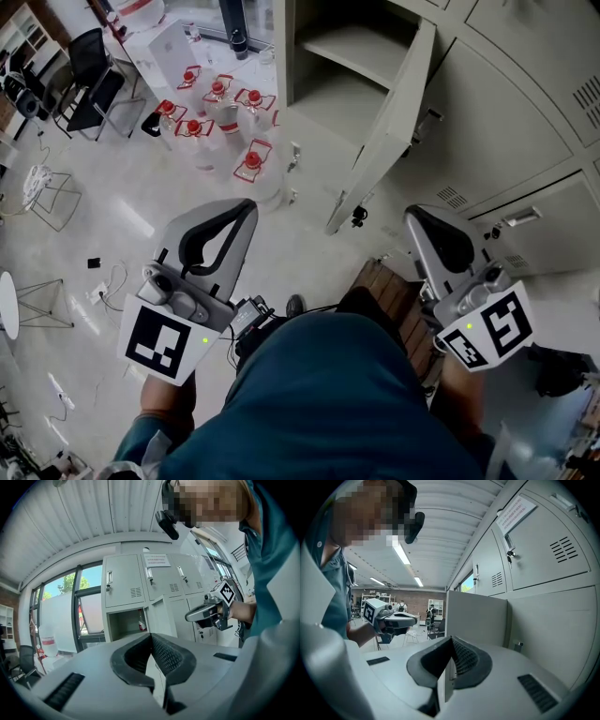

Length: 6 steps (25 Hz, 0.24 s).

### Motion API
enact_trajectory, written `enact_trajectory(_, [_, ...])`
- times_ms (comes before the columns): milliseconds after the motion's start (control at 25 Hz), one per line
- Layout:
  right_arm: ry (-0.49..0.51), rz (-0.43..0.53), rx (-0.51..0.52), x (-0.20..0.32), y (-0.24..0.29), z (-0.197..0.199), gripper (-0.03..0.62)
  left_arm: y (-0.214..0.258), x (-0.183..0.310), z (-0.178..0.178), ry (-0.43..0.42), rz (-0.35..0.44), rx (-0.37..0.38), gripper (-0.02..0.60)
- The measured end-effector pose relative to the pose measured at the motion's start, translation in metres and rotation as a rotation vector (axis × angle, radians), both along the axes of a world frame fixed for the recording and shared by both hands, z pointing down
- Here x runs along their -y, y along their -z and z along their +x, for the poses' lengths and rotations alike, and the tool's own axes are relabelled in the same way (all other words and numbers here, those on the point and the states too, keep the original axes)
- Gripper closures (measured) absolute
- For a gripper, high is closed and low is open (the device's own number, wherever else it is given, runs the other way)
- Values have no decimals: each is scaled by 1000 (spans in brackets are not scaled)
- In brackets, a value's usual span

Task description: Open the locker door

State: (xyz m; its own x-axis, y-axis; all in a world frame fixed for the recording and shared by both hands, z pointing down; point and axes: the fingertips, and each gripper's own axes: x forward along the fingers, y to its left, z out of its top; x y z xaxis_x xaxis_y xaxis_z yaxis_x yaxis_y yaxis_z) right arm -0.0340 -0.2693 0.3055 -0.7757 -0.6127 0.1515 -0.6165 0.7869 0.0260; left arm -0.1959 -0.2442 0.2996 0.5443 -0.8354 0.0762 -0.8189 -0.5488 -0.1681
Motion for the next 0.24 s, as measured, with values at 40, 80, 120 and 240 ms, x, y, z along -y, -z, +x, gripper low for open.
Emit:
enact_trajectory(40, [-1,-1,-1,1,-1,0,559,-1,1,0,0,-1,-1,565])
enact_trajectory(80, [-2,-2,-1,2,-1,0,559,-1,1,0,-1,-2,-1,565])
enact_trajectory(120, [-2,-2,-2,3,-2,0,559,-2,3,0,-1,-3,-1,565])
enact_trajectory(240, [-3,-4,-4,6,-3,-1,559,-2,7,0,-3,-4,-3,565])
